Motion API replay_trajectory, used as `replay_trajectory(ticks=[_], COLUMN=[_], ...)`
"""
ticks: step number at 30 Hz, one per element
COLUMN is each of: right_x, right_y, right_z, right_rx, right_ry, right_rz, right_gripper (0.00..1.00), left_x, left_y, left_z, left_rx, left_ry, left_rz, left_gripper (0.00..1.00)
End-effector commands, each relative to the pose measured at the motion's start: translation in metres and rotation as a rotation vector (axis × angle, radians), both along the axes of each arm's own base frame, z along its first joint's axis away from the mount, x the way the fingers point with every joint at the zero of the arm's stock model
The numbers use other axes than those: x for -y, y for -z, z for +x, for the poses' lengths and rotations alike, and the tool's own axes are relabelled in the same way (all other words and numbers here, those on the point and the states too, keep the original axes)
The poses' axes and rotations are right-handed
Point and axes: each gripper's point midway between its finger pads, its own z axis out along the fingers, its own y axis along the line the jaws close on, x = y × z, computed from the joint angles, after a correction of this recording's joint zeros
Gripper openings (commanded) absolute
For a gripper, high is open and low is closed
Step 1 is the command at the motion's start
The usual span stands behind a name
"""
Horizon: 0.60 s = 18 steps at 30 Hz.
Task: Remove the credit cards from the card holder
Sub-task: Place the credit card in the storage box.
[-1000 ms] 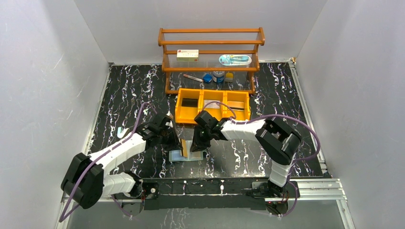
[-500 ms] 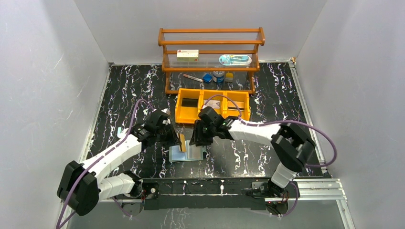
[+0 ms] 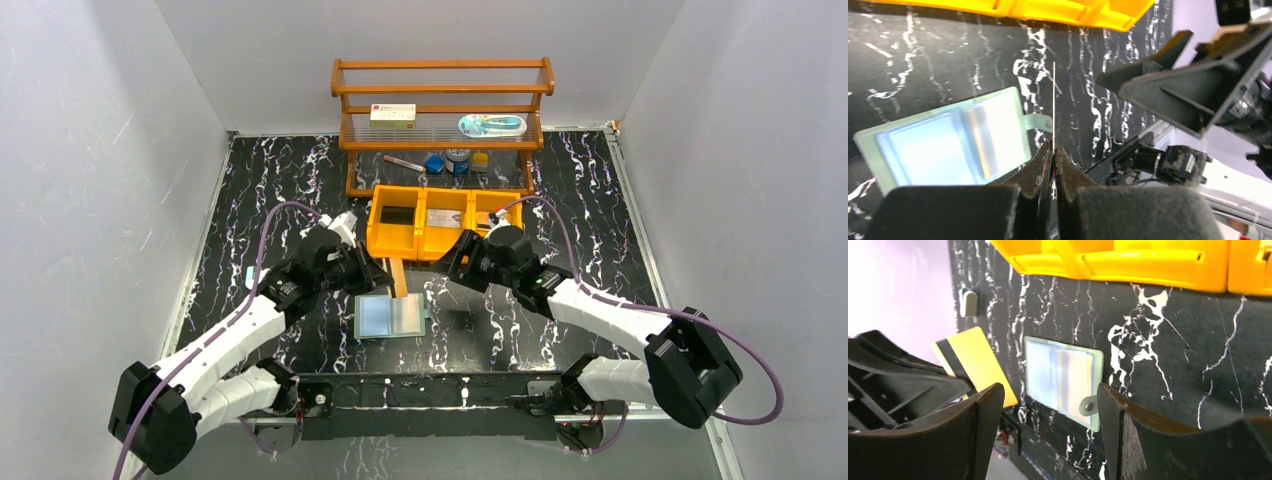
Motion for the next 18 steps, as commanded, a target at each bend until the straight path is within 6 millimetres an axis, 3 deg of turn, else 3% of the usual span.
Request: replay_trajectory(ticks=[1,7,11,18], right_x=[-0.011,-0.023,-0.031,-0.038], right_y=[-0.038,-0.068,-0.071,-0.080], right_z=[0.015,0.003,0.000,-0.005], right_rx=[0.035,0.085,0.074,0.080], right_ry=[-0.106,-0.228,-0.278,-0.346], right_rz=[0.190,0.355,0.390,0.438], right_gripper=[0.75,0.73,0.65,0.49], left_x=[0.029,0.045,0.058,0.057], left_y=[-0.030,-0.047,-0.055,-0.057], left_z=[-0.003,-0.010,-0.020,-0.018], left_rx=[0.062,0.058,0.023,0.031], left_ry=[0.123,0.225,0.296,0.282], left_rz=[-0.167,-0.317,-0.433,-0.442], left_gripper=[0.00,0.00,0.00,0.00])
